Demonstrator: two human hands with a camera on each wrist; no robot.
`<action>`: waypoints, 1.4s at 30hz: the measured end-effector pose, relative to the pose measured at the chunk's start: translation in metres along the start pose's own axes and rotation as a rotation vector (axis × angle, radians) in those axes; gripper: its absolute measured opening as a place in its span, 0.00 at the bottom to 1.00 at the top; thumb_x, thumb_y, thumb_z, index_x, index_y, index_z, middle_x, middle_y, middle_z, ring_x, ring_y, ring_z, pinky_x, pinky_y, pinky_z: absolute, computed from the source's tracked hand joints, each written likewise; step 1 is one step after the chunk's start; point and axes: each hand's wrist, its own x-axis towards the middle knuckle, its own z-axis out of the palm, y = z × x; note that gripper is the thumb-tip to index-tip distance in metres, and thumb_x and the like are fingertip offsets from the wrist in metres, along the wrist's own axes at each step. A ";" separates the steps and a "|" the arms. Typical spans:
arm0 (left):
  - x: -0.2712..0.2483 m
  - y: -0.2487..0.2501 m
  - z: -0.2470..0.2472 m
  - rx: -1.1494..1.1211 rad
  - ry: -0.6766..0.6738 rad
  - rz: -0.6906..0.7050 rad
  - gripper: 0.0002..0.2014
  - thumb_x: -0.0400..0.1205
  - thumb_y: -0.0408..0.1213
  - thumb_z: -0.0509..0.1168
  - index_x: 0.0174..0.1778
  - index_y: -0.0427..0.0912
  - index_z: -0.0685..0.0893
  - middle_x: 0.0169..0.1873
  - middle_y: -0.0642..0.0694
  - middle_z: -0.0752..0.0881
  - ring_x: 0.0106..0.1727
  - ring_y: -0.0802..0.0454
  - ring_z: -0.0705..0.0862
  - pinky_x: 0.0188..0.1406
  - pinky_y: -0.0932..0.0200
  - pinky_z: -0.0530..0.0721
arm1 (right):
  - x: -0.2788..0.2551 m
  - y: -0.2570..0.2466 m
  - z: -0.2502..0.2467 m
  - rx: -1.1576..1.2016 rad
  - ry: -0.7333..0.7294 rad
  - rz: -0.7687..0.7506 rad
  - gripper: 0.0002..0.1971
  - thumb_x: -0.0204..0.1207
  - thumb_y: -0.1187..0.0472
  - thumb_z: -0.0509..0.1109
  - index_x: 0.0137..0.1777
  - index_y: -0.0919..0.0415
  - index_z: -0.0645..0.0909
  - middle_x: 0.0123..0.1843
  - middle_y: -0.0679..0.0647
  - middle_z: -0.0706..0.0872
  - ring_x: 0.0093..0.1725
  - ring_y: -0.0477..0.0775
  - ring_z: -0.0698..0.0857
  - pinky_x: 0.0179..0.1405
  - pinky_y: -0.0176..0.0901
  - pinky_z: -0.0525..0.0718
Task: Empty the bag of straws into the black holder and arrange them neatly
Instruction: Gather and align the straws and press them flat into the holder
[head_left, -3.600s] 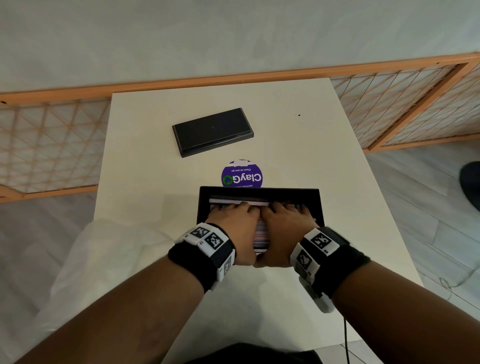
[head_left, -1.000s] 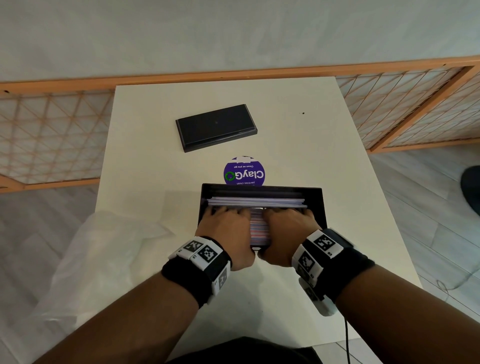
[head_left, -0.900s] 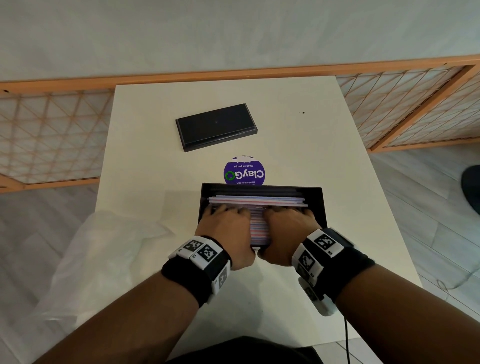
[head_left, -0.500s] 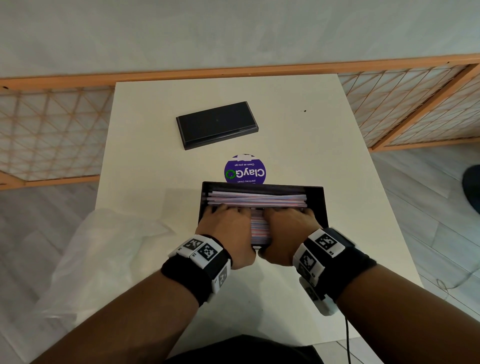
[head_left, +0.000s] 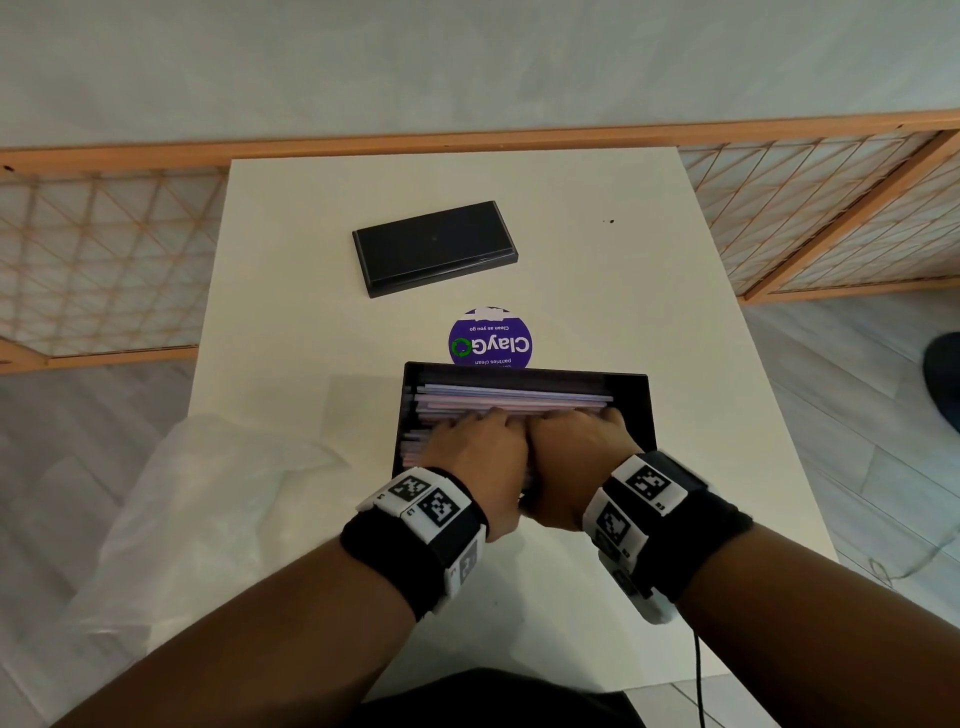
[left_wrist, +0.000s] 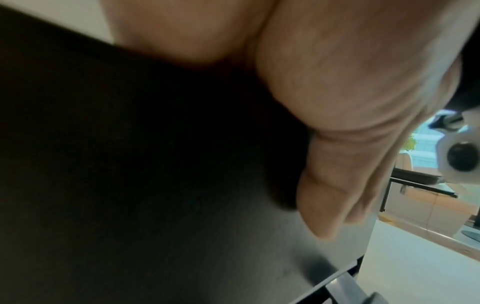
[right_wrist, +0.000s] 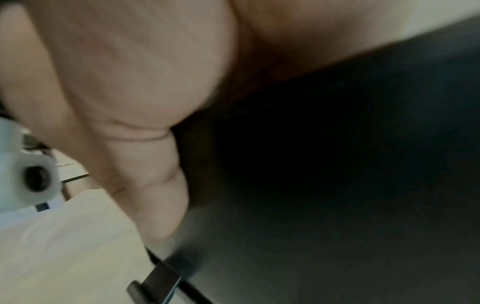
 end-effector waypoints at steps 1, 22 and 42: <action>0.000 -0.002 0.002 0.003 0.008 0.002 0.32 0.73 0.48 0.75 0.73 0.50 0.74 0.68 0.49 0.80 0.70 0.45 0.79 0.73 0.43 0.77 | -0.002 0.001 0.001 -0.011 0.015 -0.003 0.32 0.61 0.40 0.74 0.66 0.46 0.75 0.61 0.47 0.85 0.65 0.59 0.83 0.72 0.62 0.72; -0.006 -0.021 0.009 0.050 0.039 -0.096 0.26 0.69 0.55 0.69 0.62 0.51 0.81 0.63 0.48 0.75 0.64 0.45 0.79 0.69 0.46 0.76 | -0.004 0.006 0.005 0.080 -0.027 0.079 0.33 0.63 0.38 0.71 0.66 0.50 0.71 0.58 0.49 0.85 0.63 0.60 0.83 0.73 0.63 0.68; -0.007 -0.020 0.010 0.021 0.051 -0.074 0.25 0.70 0.53 0.71 0.61 0.50 0.77 0.57 0.50 0.85 0.60 0.46 0.84 0.66 0.49 0.79 | -0.005 0.006 0.006 0.109 -0.029 0.066 0.32 0.62 0.37 0.72 0.67 0.46 0.77 0.68 0.49 0.75 0.71 0.59 0.74 0.72 0.61 0.70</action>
